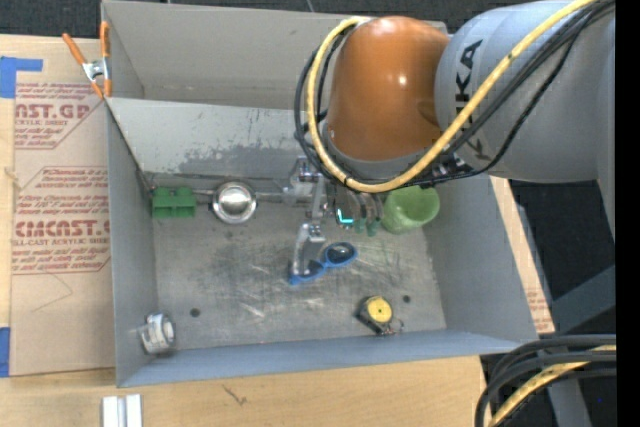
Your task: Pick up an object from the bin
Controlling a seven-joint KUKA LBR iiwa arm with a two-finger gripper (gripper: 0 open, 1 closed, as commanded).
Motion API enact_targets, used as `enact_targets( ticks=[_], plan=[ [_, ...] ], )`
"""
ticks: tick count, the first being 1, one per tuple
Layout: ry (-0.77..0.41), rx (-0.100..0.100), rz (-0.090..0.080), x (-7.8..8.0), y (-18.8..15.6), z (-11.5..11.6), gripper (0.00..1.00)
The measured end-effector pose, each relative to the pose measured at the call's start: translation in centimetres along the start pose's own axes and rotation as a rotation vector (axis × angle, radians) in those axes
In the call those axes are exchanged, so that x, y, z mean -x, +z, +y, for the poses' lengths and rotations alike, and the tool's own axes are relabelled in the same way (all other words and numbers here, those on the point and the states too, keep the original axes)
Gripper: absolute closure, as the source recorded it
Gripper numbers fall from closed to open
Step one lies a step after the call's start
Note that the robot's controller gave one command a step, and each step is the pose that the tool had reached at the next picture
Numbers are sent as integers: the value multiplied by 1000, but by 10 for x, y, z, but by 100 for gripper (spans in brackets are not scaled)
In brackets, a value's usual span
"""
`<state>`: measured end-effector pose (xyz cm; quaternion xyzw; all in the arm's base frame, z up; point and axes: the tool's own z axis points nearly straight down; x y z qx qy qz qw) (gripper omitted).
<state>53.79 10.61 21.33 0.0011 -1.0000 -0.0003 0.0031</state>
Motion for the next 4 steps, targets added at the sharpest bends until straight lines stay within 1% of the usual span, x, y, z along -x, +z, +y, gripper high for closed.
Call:
enact_targets(
  ticks=[1,2,3,4],
  plan=[
    [-252,2,-15,17,140,-77,0],
    [-130,0,-10,22,113,-88,0],
    [-59,0,-7,20,114,-100,0],
    [-135,-3,-19,18,139,-91,0]
  ],
)
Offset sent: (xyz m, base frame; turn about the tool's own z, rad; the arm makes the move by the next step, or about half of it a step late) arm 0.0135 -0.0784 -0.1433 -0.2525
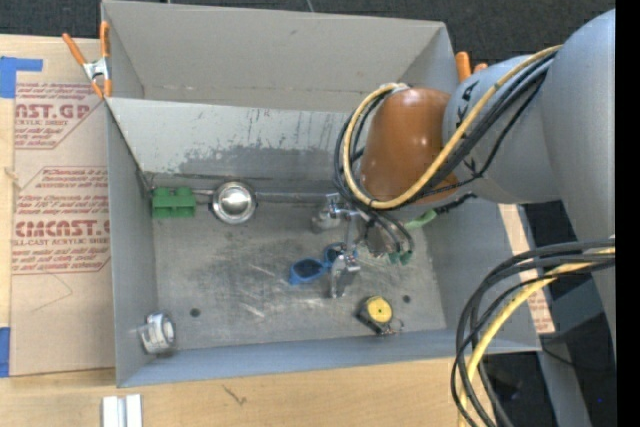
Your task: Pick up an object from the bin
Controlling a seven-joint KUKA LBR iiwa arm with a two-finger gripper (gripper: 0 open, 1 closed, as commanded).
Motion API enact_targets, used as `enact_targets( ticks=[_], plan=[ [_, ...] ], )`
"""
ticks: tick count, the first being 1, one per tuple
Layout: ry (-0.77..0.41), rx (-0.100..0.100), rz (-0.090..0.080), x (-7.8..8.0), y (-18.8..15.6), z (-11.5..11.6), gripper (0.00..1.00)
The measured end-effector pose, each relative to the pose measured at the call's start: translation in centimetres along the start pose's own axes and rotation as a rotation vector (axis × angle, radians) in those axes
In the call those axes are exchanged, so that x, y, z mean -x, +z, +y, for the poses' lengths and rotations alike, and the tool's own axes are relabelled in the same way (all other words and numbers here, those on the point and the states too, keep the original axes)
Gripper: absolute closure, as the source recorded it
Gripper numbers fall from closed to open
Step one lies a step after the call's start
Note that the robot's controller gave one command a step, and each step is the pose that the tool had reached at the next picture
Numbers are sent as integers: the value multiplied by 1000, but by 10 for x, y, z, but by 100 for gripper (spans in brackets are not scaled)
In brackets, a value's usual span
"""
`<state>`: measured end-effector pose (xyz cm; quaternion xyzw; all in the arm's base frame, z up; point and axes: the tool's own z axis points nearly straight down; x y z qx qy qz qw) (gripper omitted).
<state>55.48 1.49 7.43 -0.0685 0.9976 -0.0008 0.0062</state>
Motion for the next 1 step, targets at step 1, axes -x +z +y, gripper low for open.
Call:
enact_targets(
  ticks=[1],
  plan=[
    [1,1,7,2,-2,0,0]
  ],
)
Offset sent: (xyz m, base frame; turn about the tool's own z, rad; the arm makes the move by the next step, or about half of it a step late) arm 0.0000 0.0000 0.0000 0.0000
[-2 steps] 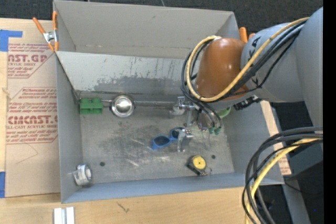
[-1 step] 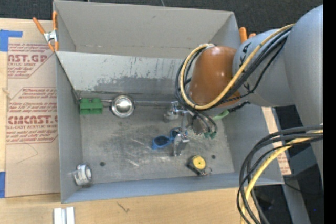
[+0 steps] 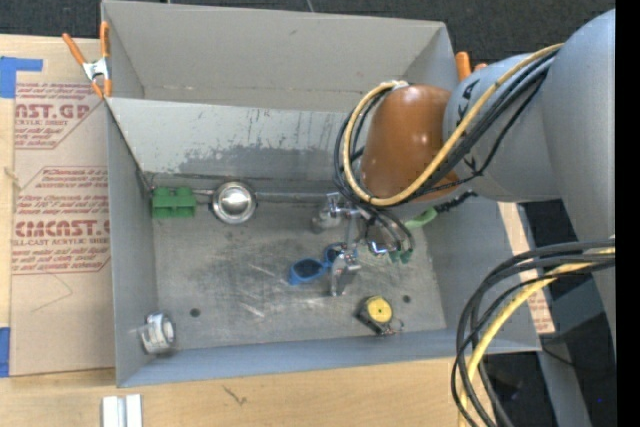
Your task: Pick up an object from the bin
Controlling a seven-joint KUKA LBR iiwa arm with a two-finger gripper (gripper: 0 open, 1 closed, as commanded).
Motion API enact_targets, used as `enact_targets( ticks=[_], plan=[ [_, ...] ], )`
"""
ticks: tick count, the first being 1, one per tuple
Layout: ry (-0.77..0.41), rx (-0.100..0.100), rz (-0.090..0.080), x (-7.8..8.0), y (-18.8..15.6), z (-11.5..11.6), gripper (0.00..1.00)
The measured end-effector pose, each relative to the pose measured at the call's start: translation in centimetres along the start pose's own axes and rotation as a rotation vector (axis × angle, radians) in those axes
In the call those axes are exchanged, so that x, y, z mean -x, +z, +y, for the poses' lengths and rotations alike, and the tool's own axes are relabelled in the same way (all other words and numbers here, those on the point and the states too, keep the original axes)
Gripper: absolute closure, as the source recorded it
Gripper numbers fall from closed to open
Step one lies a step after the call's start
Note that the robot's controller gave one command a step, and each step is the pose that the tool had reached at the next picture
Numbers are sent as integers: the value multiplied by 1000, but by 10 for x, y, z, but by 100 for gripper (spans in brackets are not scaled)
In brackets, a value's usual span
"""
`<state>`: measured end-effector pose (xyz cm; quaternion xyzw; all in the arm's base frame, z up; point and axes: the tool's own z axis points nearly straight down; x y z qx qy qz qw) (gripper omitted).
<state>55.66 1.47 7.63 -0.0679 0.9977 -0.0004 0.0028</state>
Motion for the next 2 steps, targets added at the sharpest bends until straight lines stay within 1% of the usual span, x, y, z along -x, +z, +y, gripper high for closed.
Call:
enact_targets(
  ticks=[1,2],
  plan=[
    [-1,1,-3,1,-2,1,100],
    [-1,0,-4,4,-91,1,100]
  ],
)
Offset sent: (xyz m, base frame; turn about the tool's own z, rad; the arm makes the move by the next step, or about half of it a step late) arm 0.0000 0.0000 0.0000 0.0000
